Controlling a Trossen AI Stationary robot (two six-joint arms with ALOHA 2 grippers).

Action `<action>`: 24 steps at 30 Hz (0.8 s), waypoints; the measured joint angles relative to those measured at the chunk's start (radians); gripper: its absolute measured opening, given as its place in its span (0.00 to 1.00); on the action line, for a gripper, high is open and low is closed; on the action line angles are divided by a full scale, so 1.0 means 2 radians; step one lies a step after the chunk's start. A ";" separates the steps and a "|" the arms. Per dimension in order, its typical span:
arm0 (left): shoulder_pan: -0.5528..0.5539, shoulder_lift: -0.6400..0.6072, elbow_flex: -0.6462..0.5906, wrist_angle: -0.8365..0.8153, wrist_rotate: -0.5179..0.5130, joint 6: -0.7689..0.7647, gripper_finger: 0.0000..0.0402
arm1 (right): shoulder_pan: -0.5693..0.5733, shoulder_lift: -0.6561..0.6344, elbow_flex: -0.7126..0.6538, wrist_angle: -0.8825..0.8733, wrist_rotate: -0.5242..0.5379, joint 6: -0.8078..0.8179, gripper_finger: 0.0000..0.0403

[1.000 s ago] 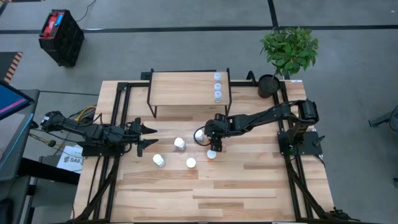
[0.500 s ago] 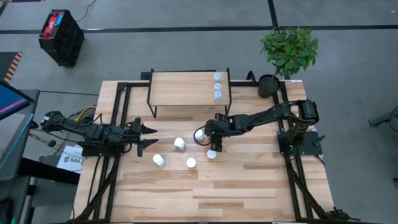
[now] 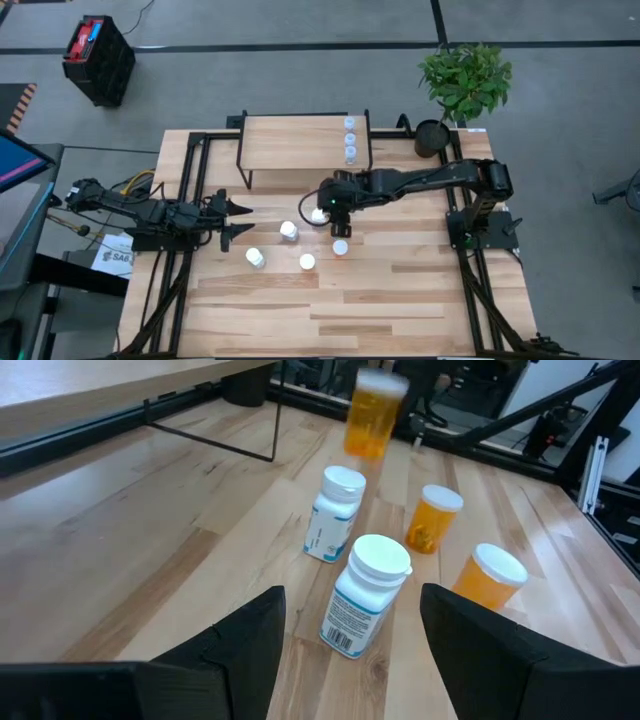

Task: Pick and place medicine bottles onto shelf by color
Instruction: Put the top orange pill bottle on the shelf

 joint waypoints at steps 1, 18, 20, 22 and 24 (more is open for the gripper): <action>0.000 0.000 0.000 0.000 0.000 0.000 0.55 | 0.000 0.000 0.014 -0.002 0.000 -0.009 0.49; 0.000 0.000 0.000 0.000 0.000 0.000 0.55 | -0.109 0.000 0.139 0.086 0.000 -0.202 0.50; 0.000 0.000 0.000 -0.001 0.000 0.000 0.55 | -0.125 0.001 0.139 0.108 0.000 -0.221 0.50; 0.000 0.000 0.000 0.000 0.000 0.001 0.55 | -0.141 0.001 0.139 0.128 0.000 -0.238 0.50; 0.000 0.000 0.000 0.000 0.000 0.001 0.55 | -0.156 0.001 0.139 0.147 0.000 -0.253 0.50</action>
